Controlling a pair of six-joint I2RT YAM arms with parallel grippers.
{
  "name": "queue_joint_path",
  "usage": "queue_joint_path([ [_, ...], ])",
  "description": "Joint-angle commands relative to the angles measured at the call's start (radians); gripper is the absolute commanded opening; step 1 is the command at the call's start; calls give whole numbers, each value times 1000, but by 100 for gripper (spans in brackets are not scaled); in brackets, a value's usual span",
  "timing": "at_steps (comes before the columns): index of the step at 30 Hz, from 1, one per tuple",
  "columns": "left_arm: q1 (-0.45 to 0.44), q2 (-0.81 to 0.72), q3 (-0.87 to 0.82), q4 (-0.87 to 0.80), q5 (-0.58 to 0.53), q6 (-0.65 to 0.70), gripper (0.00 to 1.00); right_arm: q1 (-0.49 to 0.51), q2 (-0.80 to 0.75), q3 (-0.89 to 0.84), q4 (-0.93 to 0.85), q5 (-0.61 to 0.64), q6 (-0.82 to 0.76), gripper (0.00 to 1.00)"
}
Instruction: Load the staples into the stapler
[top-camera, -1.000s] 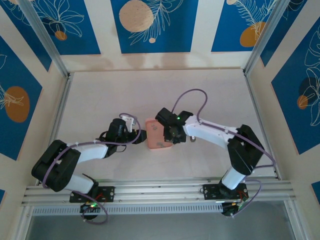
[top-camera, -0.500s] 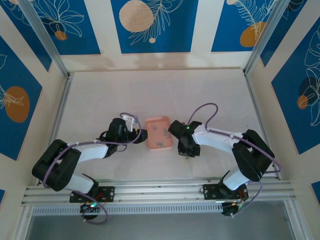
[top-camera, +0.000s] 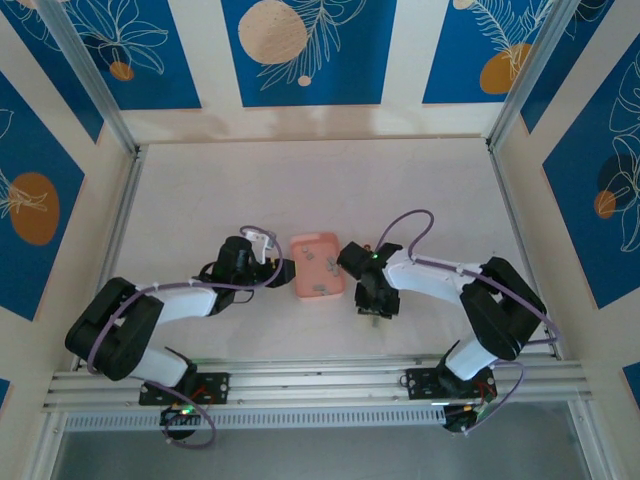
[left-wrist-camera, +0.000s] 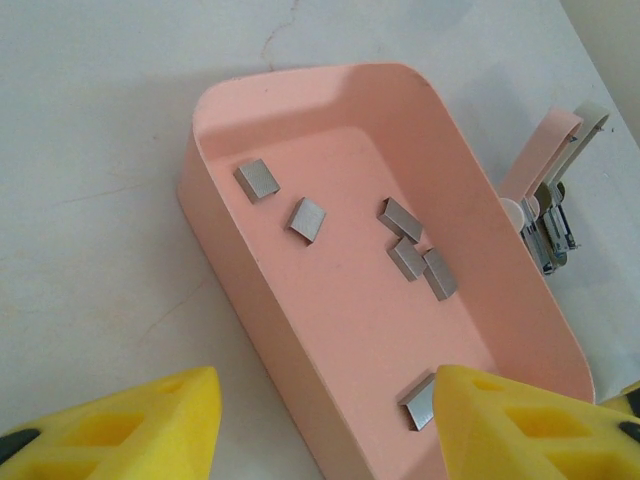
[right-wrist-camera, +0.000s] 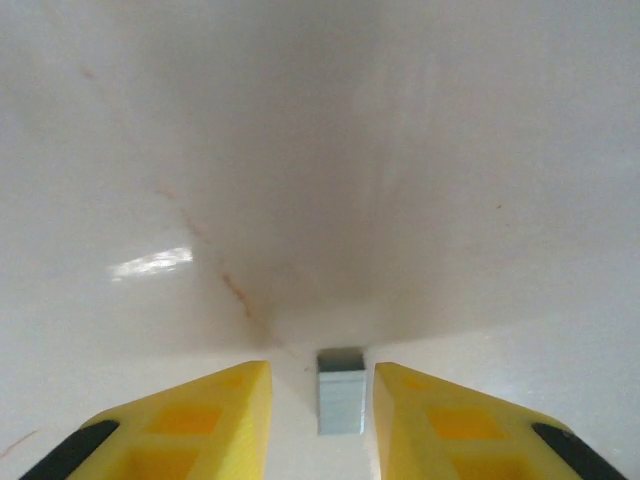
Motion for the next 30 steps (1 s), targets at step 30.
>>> queue_joint_path([
  [30, -7, 11, 21, 11, 17, 28, 58, -123, 65, -16, -46, -177, -59, 30],
])
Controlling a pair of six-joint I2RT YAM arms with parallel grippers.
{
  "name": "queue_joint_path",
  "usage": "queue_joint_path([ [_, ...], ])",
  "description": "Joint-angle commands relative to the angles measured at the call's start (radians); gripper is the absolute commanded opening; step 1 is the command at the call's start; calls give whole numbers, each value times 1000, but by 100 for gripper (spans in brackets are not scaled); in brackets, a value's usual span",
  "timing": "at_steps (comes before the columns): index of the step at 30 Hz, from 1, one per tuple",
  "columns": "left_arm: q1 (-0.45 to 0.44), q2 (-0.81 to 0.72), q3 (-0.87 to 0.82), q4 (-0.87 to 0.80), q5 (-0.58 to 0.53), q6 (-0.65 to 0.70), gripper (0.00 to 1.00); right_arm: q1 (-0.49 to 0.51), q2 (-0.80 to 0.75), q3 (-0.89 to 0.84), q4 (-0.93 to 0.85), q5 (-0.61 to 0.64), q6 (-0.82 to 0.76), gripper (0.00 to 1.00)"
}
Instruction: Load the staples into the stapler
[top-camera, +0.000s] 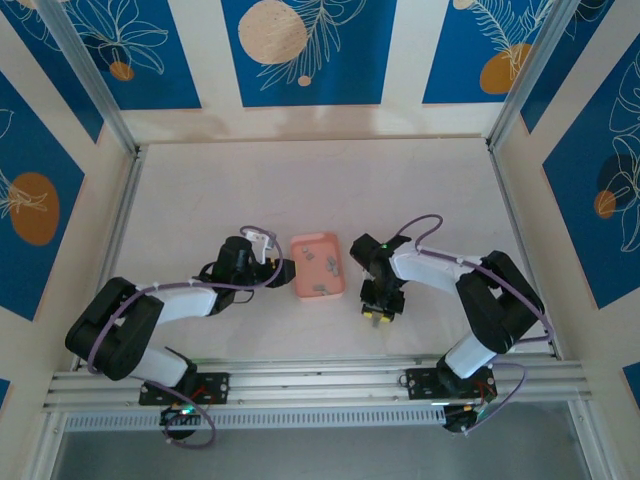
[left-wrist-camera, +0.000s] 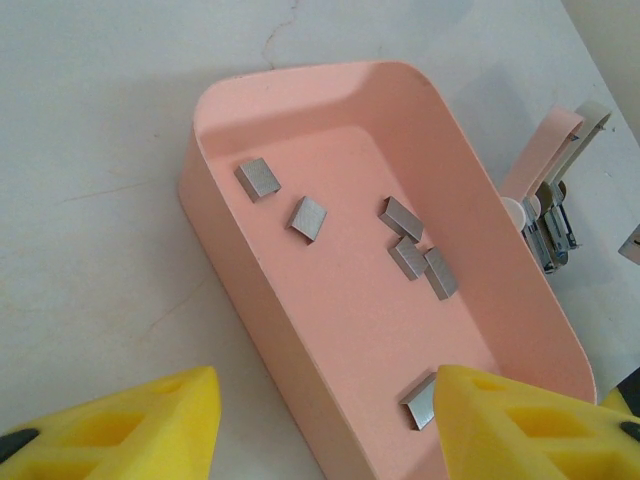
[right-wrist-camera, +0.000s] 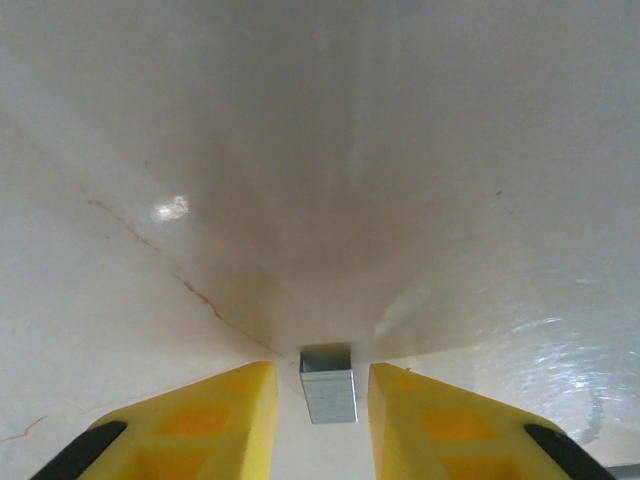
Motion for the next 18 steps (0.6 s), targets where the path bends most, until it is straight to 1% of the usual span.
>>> queue_joint_path([
  [1, -8, 10, 20, 12, 18, 27, 58, -6, 15, -3, -32, -9, -16, 30],
  [5, -8, 10, 20, 11, 18, 27, 58, -8, 30, -3, -27, -10, -23, 30],
  [14, -8, 9, 20, 9, 18, 27, 58, -11, 61, -6, -1, -15, -34, 22],
  [18, -8, 9, 21, 9, 17, 29, 58, -18, 62, -28, 21, -29, -33, 22],
])
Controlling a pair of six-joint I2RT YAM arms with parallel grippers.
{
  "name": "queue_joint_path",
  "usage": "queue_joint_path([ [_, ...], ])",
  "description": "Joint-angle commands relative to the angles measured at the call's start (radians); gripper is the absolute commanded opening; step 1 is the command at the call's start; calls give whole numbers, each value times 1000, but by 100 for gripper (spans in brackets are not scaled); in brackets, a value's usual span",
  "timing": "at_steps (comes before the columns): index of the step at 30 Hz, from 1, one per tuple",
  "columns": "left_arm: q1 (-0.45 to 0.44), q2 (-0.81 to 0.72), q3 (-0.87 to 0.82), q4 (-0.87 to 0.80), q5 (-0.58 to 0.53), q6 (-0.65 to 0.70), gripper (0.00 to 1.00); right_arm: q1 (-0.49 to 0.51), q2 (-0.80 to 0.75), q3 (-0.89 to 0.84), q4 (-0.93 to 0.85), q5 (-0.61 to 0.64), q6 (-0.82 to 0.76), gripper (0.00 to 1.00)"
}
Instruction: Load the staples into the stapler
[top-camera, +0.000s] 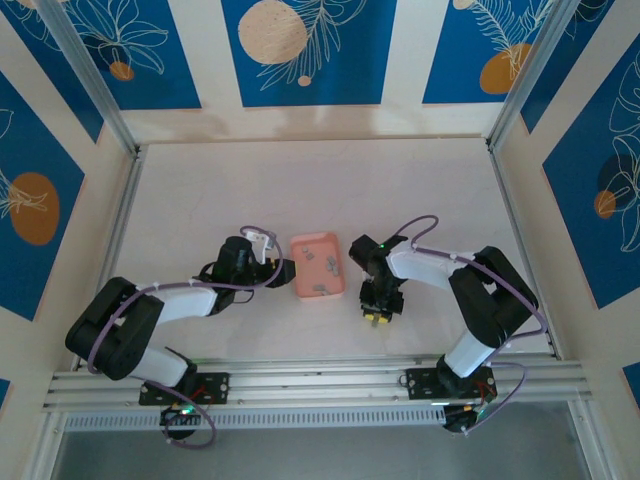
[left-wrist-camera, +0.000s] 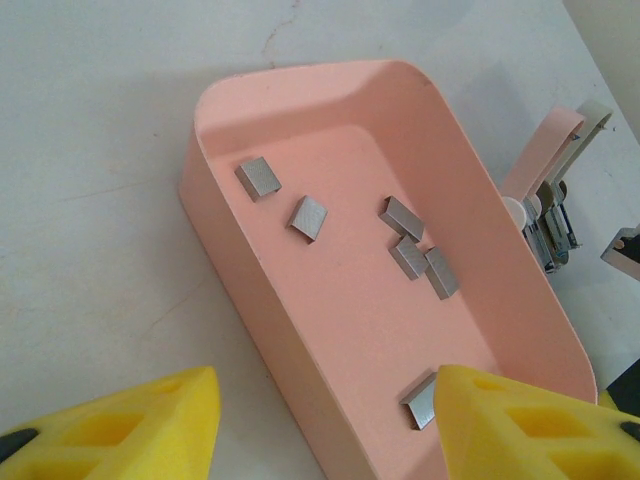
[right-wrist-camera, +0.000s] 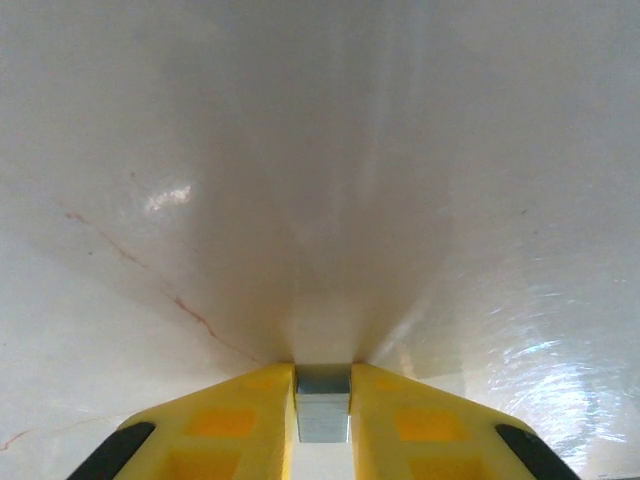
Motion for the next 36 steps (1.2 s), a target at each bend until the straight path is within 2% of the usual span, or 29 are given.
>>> queue_joint_path([
  [1, -7, 8, 20, 9, 17, 29, 58, -12, 28, -35, 14, -18, -1, 23],
  [9, -7, 8, 20, 11, 20, 27, 58, -14, 45, -50, 14, -27, 0, 23],
  [14, -7, 6, 21, 7, 19, 29, 58, -6, 5, -56, 16, 18, 16, 21],
  [17, -8, 8, 22, 10, 19, 29, 58, -6, -53, -53, 12, 55, 12, 20],
  [22, -8, 14, 21, 32, 17, 25, 58, -9, -197, -53, 37, 201, 6, 20],
  [29, -8, 14, 28, 30, 21, 27, 58, -102, -325, -38, 198, 362, -240, 20],
  [36, -8, 33, 41, 31, 25, 27, 58, -218, -331, -52, 334, 313, -441, 20],
])
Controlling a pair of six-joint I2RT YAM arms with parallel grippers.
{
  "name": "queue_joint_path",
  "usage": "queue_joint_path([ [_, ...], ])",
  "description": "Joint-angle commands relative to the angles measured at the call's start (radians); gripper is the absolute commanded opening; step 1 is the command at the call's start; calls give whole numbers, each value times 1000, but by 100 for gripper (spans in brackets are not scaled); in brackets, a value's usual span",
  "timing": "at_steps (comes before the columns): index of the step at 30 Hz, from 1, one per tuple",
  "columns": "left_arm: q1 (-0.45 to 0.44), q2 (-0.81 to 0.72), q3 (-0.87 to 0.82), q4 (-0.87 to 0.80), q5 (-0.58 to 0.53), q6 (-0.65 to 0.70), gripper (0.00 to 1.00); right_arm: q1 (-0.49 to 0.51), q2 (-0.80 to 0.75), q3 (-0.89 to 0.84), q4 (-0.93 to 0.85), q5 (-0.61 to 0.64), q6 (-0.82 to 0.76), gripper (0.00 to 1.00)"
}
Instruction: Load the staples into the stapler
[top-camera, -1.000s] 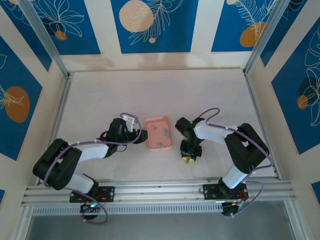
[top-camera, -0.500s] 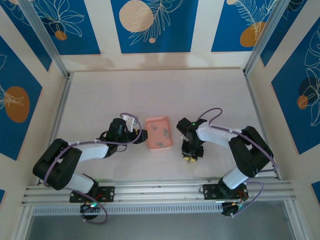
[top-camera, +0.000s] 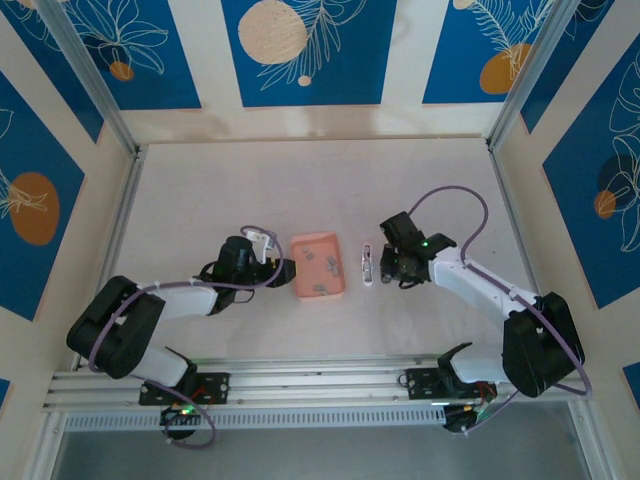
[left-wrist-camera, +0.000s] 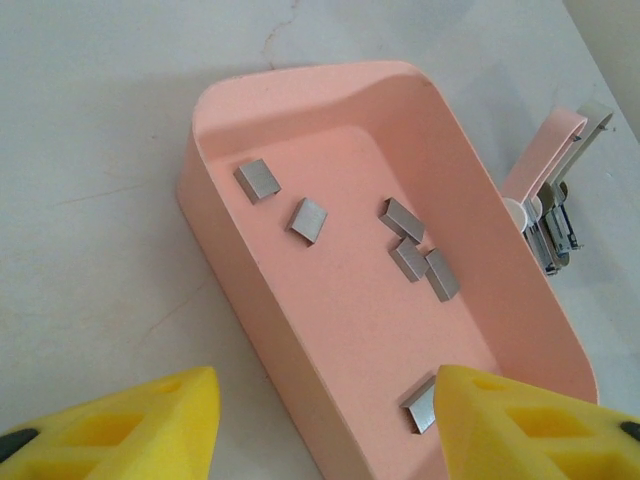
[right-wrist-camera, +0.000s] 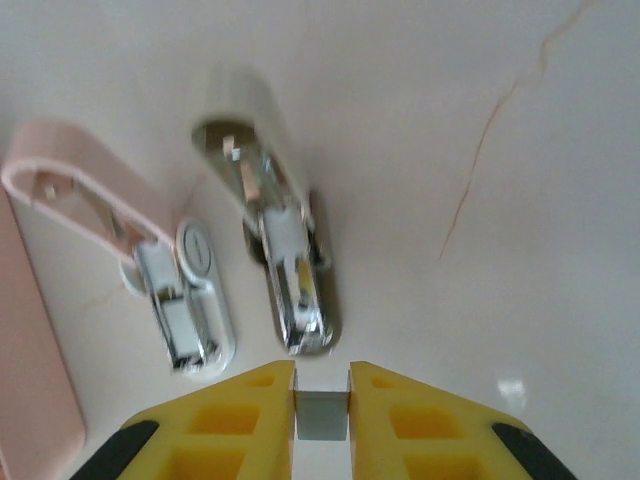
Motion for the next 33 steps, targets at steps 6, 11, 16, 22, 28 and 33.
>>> queue_joint_path([
  [6, -9, 36, 39, 35, 26, 23, 58, -25, 50, -5, 116, -29, -178, 20],
  [11, -9, 50, 53, 31, 31, 21, 58, -21, 115, -8, 147, -50, -183, 20],
  [16, -10, 62, 59, 26, 32, 21, 58, -15, 154, -14, 162, -58, -183, 20],
  [22, -9, 74, 63, 27, 35, 21, 58, -11, 177, -10, 158, -71, -176, 20],
  [28, -10, 75, 65, 21, 37, 21, 59, 10, 185, -7, 137, -56, -151, 20],
  [33, -8, 76, 65, 18, 39, 22, 59, 10, 188, -2, 117, -43, -129, 20],
])
